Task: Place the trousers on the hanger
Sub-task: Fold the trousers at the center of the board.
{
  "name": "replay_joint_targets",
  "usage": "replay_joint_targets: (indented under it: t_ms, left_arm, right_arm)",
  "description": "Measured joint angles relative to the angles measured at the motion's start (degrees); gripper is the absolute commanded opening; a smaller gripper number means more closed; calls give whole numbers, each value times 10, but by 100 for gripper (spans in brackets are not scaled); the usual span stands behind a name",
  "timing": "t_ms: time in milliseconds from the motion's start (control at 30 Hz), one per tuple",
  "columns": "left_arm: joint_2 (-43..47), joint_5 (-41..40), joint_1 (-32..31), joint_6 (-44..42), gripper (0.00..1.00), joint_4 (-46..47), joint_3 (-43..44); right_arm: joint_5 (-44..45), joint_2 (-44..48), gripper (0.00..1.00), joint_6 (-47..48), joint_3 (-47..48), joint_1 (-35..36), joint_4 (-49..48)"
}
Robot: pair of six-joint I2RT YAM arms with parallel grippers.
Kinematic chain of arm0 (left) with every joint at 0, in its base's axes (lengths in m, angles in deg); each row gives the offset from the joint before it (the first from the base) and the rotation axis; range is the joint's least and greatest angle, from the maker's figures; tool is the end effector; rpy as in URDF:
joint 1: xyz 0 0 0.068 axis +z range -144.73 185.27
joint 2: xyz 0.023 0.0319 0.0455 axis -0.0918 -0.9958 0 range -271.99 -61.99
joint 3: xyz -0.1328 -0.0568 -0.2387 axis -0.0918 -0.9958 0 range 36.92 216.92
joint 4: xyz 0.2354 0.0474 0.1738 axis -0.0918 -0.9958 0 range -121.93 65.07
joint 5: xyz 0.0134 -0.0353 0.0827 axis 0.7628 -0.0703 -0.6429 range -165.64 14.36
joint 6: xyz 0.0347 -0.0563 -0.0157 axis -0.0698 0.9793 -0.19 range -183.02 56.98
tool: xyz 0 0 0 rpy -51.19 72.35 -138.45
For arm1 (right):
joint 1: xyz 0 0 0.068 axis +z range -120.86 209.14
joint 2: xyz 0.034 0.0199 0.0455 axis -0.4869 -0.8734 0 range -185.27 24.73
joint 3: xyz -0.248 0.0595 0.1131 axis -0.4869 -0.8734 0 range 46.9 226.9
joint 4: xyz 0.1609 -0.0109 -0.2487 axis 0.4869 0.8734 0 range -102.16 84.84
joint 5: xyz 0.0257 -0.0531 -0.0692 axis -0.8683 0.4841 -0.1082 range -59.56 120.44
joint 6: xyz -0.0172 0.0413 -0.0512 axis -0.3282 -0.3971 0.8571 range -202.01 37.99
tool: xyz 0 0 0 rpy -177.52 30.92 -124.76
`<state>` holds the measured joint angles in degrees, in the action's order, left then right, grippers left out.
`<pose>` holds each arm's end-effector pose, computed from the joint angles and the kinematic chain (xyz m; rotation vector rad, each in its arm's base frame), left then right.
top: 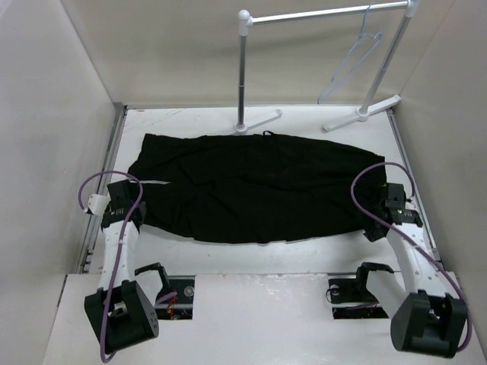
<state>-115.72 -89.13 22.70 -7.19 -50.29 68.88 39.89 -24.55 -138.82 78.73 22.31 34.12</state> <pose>0.2162 0.0812 0.1894 -1.4973 1.8300 -0.0410 0.1849 -0.0311 0.1764 1.4448 2.2309 0.0629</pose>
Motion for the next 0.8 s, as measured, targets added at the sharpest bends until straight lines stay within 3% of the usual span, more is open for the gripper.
replay_joint_targets:
  t_ms: [233, 433, 633, 800]
  left_arm:
    - [-3, 19, -1, 3, 5, -1, -2]
    - [-26, 25, 1, 7, 4, 0, -2]
    - [-23, 19, 7, 14, 3, -15, 23]
    - [-94, -5, 0, 17, 3, -14, 120]
  right_arm:
    - [29, -111, 44, 7, 10, -60, -47]
    - [27, -189, 11, 19, 14, -87, -104]
    - [29, -161, 6, 25, 56, -75, -88]
    - [37, -150, 6, 29, 139, -51, -81]
